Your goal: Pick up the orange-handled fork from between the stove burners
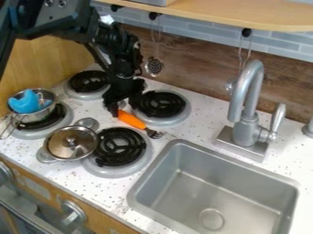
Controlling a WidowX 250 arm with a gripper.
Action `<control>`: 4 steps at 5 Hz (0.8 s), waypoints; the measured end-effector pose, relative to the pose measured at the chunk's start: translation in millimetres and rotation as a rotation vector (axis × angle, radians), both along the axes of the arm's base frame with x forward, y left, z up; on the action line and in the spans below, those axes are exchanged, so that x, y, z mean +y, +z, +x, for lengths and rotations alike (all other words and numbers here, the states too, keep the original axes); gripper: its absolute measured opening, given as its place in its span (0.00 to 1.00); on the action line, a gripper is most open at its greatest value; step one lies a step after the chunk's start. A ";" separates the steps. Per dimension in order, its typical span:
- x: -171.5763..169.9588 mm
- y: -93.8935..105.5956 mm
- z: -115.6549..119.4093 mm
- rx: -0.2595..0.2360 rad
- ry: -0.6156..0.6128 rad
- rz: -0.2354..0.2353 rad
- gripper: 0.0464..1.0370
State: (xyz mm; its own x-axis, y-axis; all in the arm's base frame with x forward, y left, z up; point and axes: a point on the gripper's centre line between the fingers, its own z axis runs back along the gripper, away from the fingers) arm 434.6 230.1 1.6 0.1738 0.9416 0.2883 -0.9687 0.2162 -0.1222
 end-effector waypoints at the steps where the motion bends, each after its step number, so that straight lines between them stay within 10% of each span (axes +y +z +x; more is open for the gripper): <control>1: 3.5 -2.1 -4.4 0.019 0.016 0.003 0.96; 4: -4.5 -7.4 -49.6 0.107 0.030 -0.033 0.94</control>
